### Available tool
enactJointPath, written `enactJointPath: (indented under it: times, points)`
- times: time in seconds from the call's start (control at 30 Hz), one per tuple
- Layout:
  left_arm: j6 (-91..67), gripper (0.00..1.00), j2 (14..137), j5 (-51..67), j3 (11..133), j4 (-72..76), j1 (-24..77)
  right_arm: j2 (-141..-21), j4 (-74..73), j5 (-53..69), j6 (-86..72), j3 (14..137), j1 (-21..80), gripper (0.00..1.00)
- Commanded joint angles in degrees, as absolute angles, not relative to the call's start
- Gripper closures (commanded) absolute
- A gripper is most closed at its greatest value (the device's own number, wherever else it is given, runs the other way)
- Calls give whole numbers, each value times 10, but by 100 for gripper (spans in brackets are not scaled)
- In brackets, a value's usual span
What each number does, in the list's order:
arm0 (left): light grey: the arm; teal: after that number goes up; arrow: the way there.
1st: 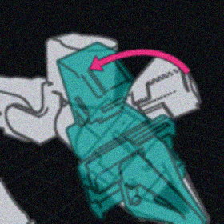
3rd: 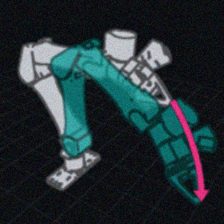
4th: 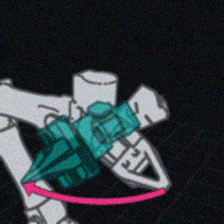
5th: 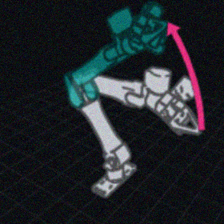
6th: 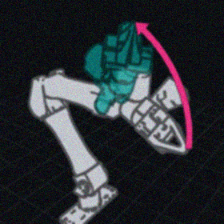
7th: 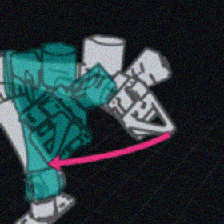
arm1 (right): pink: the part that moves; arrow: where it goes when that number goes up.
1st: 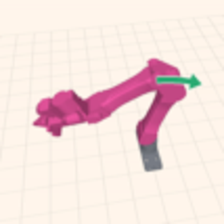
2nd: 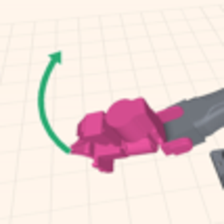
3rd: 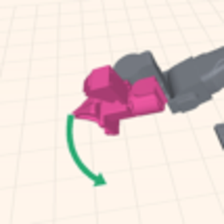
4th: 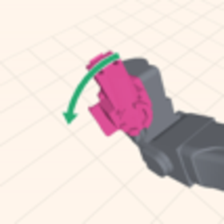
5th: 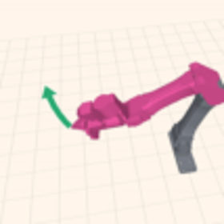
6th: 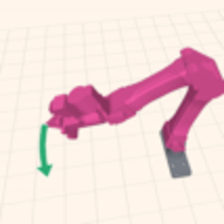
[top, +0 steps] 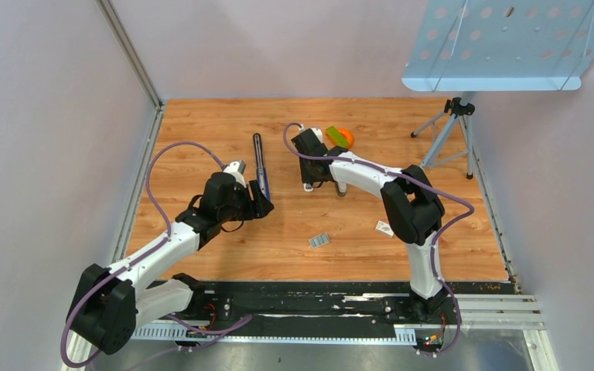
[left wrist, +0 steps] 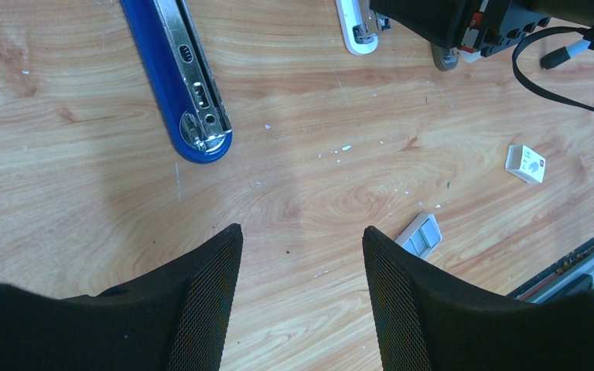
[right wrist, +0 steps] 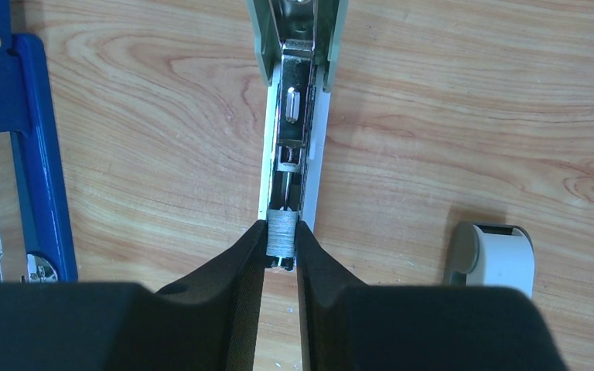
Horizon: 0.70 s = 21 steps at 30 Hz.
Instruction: Load the staples into the stapler
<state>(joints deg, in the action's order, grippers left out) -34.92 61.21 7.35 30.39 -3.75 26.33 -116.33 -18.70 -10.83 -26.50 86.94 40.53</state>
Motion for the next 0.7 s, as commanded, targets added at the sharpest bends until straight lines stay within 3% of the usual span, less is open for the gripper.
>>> enactJointPath:
  times: [0.0,0.67]
  points:
    - [-346,39,597,77,305,-45,257,-1177,-225,-121,-262,874,419,76]
    - [-350,36,582,66,302,-41,257,-1147,-226,-103,-235,883,414,67]
